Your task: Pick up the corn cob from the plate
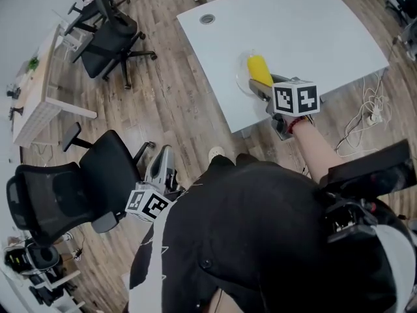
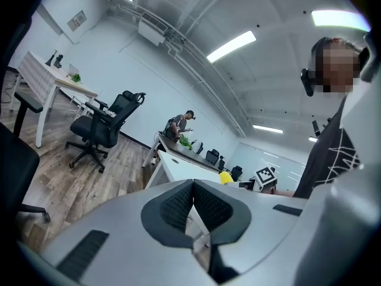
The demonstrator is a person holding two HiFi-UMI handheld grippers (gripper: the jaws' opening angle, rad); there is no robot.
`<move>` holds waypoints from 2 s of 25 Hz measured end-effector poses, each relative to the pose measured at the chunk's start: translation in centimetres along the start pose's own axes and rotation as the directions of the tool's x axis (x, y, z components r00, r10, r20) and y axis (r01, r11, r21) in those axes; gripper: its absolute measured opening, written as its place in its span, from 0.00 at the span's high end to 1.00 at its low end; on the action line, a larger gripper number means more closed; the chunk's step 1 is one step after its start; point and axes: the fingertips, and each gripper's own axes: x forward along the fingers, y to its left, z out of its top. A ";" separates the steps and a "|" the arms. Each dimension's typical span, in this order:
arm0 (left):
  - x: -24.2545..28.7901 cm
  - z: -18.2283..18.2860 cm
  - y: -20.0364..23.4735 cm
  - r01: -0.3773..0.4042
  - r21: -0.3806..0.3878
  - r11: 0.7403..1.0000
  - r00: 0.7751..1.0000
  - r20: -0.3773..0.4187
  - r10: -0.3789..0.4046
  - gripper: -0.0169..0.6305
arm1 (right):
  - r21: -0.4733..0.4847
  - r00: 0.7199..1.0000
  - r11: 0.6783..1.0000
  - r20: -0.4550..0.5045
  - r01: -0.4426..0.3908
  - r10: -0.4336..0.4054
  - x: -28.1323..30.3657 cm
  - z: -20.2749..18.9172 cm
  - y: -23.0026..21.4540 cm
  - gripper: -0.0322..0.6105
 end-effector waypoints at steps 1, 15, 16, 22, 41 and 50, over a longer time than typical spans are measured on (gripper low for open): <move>0.3 -0.1 -0.8 0.015 0.005 1.000 1.000 0.001 -0.015 0.95 | 0.010 1.000 1.000 0.001 -0.022 0.022 -0.5 -0.4 0.4 0.56; 0.1 -3.8 -5.9 0.094 -0.012 0.995 0.994 -0.051 -0.095 0.95 | 0.134 0.984 0.975 0.011 -0.178 0.178 -8.2 -5.4 3.8 0.56; -0.2 -3.9 -5.8 0.097 -0.018 0.995 0.993 -0.060 -0.098 0.95 | 0.148 0.984 0.973 0.031 -0.176 0.173 -9.0 -5.3 4.1 0.56; -3.1 -3.4 -4.4 0.154 -0.022 0.988 0.984 -0.091 -0.155 0.95 | 0.279 0.974 0.939 0.156 -0.200 0.161 -12.2 -6.0 7.0 0.56; -15.0 -2.7 -3.0 0.362 -0.033 0.932 0.922 -0.136 -0.363 0.95 | 0.380 0.947 0.909 0.319 -0.172 0.045 -18.8 -15.1 18.7 0.56; -17.3 -3.6 -2.6 0.391 -0.049 0.919 0.908 -0.145 -0.393 0.95 | 0.388 0.951 0.914 0.309 -0.121 -0.005 -20.9 -18.2 20.3 0.56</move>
